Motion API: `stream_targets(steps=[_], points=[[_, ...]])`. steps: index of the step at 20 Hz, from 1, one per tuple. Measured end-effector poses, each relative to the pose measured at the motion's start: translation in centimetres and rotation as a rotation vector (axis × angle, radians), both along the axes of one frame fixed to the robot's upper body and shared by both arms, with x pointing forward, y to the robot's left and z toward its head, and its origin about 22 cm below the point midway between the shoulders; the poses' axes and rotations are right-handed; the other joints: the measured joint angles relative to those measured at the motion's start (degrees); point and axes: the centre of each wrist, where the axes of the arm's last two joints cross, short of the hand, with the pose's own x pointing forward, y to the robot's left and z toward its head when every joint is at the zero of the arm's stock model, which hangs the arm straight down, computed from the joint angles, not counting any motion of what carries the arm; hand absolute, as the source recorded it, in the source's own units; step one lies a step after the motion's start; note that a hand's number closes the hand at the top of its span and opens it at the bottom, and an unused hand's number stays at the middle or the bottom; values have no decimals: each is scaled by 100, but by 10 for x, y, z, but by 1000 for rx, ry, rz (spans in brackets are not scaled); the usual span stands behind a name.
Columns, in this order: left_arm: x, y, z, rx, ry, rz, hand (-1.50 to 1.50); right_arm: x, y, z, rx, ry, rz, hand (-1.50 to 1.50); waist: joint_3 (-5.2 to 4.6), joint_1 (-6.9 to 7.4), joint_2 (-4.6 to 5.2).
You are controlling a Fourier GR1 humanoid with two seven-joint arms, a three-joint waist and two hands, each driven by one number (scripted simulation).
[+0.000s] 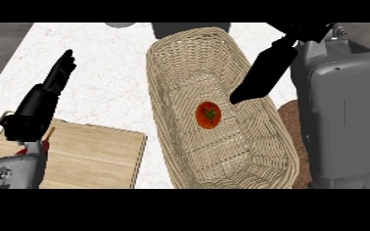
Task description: Pick the tomato from the placemat and place it in the basket
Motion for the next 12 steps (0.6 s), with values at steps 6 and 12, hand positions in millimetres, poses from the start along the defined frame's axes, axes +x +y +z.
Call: stream_targets(steps=[6,12], points=[[4,-3,1,-2,-1,-2,0,16,-27,8,299,65,-202,-150,0,6,18],[7,-3,1,1,-5,-8,0,40,-92,9,482,81,-402,-150,1,44,53]])
